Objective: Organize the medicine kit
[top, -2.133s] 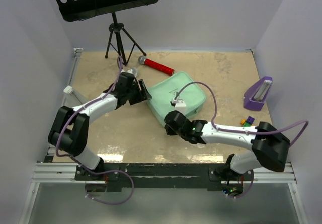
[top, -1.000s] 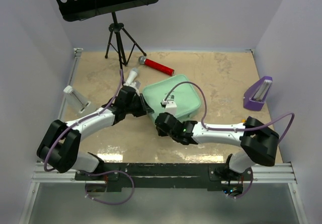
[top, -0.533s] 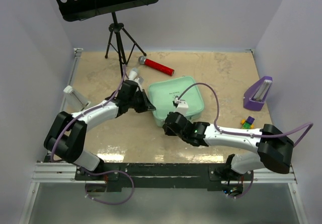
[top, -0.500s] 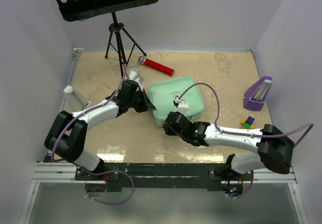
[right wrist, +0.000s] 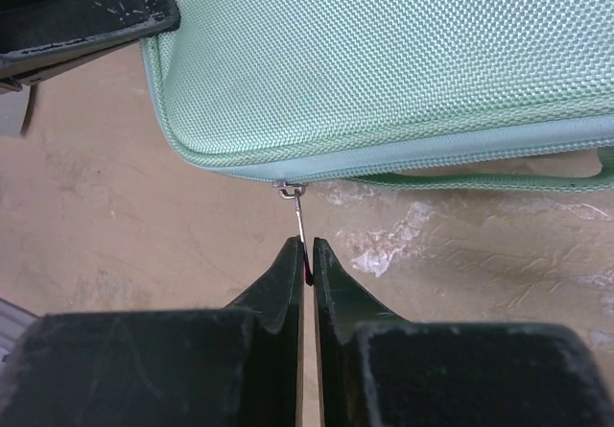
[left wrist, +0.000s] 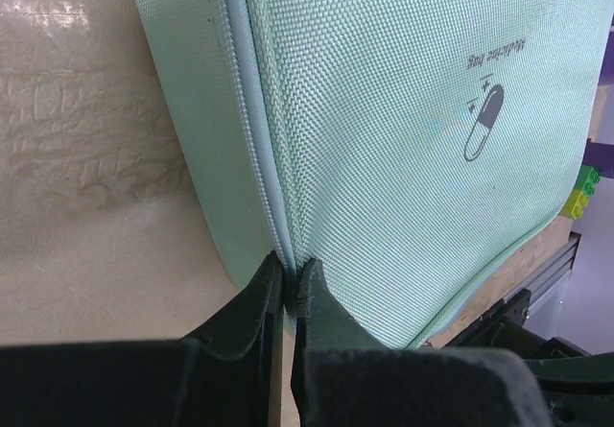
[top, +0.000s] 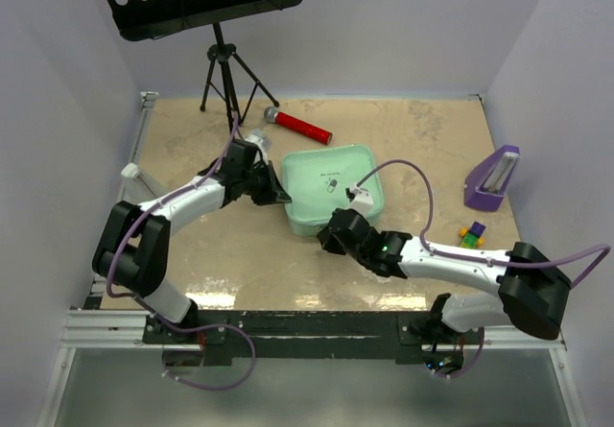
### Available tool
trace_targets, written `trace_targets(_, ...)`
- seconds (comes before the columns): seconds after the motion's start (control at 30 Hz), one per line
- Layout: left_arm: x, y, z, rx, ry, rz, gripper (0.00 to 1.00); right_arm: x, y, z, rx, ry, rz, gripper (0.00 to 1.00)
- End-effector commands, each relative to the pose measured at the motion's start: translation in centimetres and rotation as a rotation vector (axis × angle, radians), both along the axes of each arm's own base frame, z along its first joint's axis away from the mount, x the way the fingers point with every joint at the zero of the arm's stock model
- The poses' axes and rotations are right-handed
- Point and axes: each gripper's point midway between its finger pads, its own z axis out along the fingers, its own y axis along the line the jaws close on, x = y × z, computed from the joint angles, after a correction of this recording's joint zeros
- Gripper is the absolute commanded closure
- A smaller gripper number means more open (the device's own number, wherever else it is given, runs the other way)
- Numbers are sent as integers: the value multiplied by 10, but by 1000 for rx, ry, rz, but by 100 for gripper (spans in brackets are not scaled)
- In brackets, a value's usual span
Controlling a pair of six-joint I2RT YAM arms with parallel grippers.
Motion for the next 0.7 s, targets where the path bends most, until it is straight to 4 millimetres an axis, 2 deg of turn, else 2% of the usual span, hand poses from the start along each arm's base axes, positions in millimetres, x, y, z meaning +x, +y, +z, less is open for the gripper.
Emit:
trace_targets(0.0, 57, 87, -11, 293, -112, 189, 96, -27, -44, -41, -161, 114, 2, 100)
trace_targets(0.07, 55, 81, -6, 268, -97, 167, 77, -23, -35, -36, -162, 82, 46, 100)
trace_targets(0.17, 44, 74, 17, 189, -130, 164, 48, -14, -27, -33, -225, 54, 75, 100)
trace_targets(0.23, 32, 72, 33, 148, -160, 167, 38, -6, -18, -30, -271, 26, 107, 100)
trace_targets(0.3, 18, 69, 46, 106, -186, 157, 33, 3, -4, -24, -289, -2, 136, 100)
trace_targets(0.37, 2, 66, 49, 88, -192, 141, 31, 12, 11, -22, -310, -28, 171, 100)
trace_targets(0.47, -19, 58, 46, 62, -177, 113, 29, 24, 35, -16, -341, -67, 221, 100)
trace_targets(0.5, -25, 54, 43, 56, -170, 104, 29, 30, 48, -7, -336, -93, 235, 100)
trace_targets(0.67, -29, 35, 39, 45, -186, 67, 27, 38, 81, 2, -372, -141, 291, 100)
